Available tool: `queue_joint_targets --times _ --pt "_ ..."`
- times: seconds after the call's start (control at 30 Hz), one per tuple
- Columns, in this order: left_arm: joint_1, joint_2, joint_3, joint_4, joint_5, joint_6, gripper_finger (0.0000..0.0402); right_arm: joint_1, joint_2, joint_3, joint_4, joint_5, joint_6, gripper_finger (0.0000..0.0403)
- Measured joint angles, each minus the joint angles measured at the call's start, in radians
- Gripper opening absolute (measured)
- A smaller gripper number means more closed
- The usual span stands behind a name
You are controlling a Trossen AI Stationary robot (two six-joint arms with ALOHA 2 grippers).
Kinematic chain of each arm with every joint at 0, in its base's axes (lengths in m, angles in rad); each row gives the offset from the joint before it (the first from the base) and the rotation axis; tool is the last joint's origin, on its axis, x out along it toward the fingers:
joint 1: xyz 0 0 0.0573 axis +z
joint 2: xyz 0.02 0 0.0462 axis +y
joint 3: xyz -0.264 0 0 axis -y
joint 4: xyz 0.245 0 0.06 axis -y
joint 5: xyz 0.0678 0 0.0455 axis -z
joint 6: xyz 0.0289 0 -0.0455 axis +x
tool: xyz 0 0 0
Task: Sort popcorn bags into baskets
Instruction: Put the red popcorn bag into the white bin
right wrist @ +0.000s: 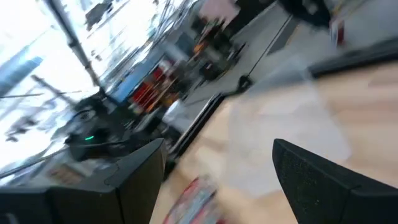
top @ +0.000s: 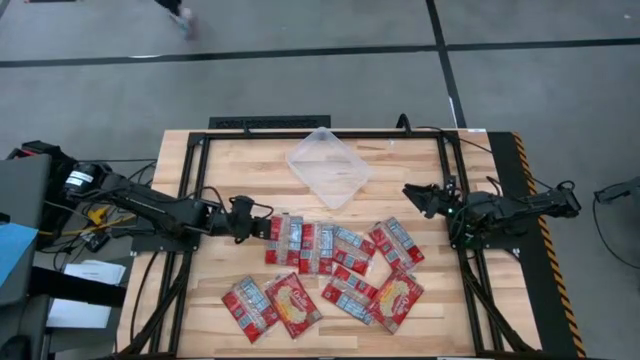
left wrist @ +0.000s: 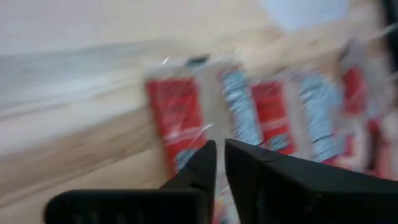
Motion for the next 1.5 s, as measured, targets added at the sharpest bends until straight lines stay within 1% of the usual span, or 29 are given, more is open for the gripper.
queue_joint_targets --times 0.03,0.13,0.23,0.3,0.4,0.47,0.53,0.63,0.67,0.8,0.87,0.97,1.17,1.27,1.33,1.43,1.5 --pt "0.000 0.006 0.000 -0.007 0.010 0.004 0.0046 0.000 0.014 0.004 -0.001 -0.034 0.011 0.0317" --pt "0.001 0.020 0.000 -0.010 0.046 0.018 0.0101 0.000 0.114 0.046 -0.011 -0.107 0.020 0.0309" --pt "0.006 0.023 0.000 -0.015 0.073 0.026 0.0164 0.000 0.255 0.152 -0.006 -0.144 -0.055 0.0290" --pt "0.012 0.023 0.000 -0.015 0.082 0.043 0.0204 0.000 0.372 0.242 -0.025 -0.154 -0.127 0.0273" --pt "0.025 0.022 0.000 -0.019 0.100 0.052 0.0248 -0.002 0.570 0.408 -0.149 -0.150 -0.198 0.0234" --pt "0.033 0.022 0.000 -0.023 0.116 0.063 0.0263 -0.013 0.711 0.516 -0.262 -0.158 -0.225 0.0188" --pt "0.038 0.022 0.000 -0.022 0.125 0.083 0.0268 -0.031 0.857 0.607 -0.325 -0.199 -0.268 0.0129" --pt "0.039 0.022 -0.001 -0.018 0.139 0.106 0.0265 -0.061 1.060 0.707 -0.332 -0.289 -0.329 0.0032" --pt "0.039 0.020 -0.011 0.001 0.145 0.107 0.0262 -0.070 1.122 0.734 -0.320 -0.317 -0.353 0.0018" --pt "0.037 0.020 -0.100 0.145 0.172 0.070 0.0253 -0.098 1.354 0.844 -0.213 -0.424 -0.449 0.0020" --pt "0.033 0.020 -0.155 0.225 0.173 0.040 0.0252 -0.118 1.444 0.900 -0.154 -0.503 -0.498 0.0011" --pt "0.030 0.019 -0.231 0.300 0.158 -0.004 0.0251 -0.161 1.528 0.961 -0.087 -0.620 -0.569 0.0008" --pt "0.030 0.017 -0.320 0.470 0.160 -0.035 0.0251 -0.227 1.681 1.078 -0.082 -0.735 -0.654 0.0005" --pt "0.030 0.017 -0.350 0.549 0.161 -0.027 0.0251 -0.217 1.776 1.155 -0.076 -0.769 -0.675 0.0006" --pt "0.030 0.019 -0.363 0.583 0.167 -0.015 0.0251 -0.203 1.839 1.209 -0.076 -0.771 -0.682 0.0005" --pt "0.030 0.019 -0.365 0.589 0.167 -0.012 0.0251 -0.183 1.933 1.284 -0.088 -0.771 -0.681 0.0005" --pt "0.030 0.019 -0.365 0.598 0.170 0.003 0.0251 -0.172 1.983 1.323 -0.084 -0.770 -0.649 0.0005"
